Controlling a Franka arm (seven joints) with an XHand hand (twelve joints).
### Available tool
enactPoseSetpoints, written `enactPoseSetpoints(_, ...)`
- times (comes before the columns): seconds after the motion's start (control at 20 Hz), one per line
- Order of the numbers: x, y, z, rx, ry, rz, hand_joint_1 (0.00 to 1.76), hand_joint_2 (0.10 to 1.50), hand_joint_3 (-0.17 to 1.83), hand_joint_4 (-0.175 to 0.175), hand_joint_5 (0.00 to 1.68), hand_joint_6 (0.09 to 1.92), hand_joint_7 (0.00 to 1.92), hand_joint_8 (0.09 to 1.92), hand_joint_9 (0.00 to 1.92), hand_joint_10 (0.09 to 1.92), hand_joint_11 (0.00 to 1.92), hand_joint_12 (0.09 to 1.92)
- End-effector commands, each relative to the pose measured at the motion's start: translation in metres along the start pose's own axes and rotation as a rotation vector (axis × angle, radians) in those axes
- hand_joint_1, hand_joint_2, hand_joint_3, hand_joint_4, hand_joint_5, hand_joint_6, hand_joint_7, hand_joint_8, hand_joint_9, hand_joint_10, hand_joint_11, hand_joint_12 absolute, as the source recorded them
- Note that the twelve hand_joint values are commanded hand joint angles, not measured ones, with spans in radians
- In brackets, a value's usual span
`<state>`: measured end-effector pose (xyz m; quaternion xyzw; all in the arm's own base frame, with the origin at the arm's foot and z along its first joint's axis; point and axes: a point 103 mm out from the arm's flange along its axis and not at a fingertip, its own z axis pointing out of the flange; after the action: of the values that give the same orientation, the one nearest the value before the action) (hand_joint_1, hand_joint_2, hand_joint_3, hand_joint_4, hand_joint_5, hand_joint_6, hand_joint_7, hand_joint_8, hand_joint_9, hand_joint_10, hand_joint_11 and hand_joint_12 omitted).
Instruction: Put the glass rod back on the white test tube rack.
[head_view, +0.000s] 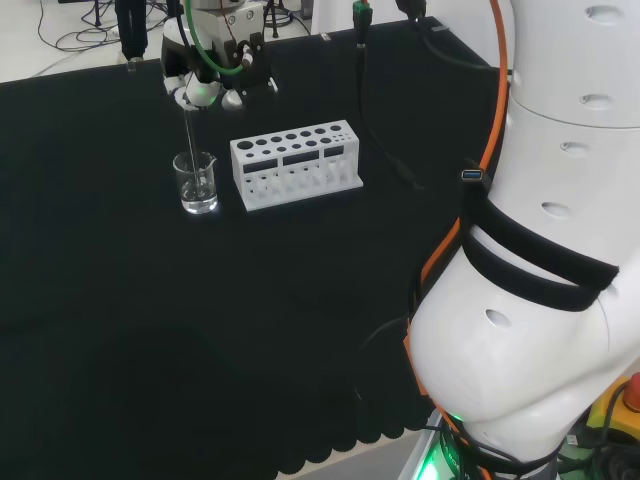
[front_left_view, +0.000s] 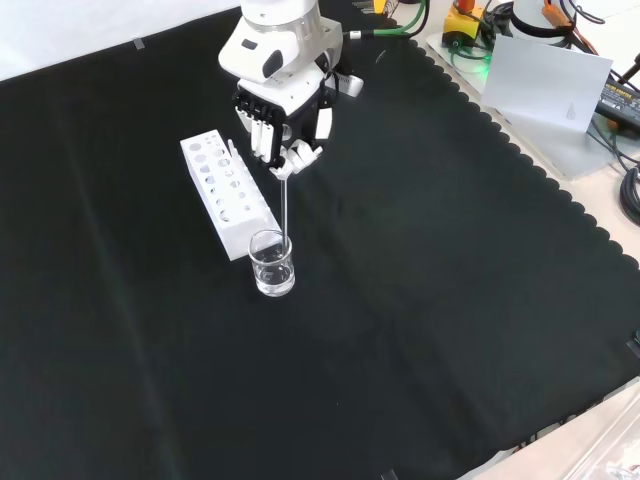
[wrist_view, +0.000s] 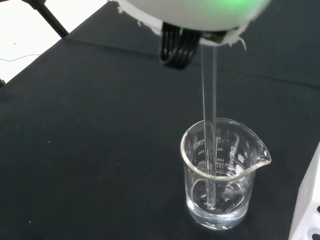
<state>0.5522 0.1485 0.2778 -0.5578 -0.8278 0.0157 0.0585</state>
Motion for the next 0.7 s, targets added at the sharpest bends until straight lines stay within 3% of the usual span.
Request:
enactPoseSetpoints(0.05, -0.0002, -0.0018, 0.0001, -0.003, -0.011, -0.020, 1.32, 0.61, 0.84, -0.175, 1.15, 0.72, 1.22, 1.13, 1.76, 0.70, 1.74, 0.74)
enactPoseSetpoints(0.3, -0.0025, -0.0006, -0.0001, 0.002, -0.024, 0.009, 1.32, 0.61, 0.84, -0.175, 1.15, 0.72, 1.22, 1.13, 1.76, 0.70, 1.74, 0.74)
enactPoseSetpoints(0.7, -0.0060, 0.0017, -0.0023, -0.006, 0.008, 0.009, 1.32, 0.61, 0.84, -0.175, 1.15, 0.72, 1.22, 1.13, 1.76, 0.70, 1.74, 0.74)
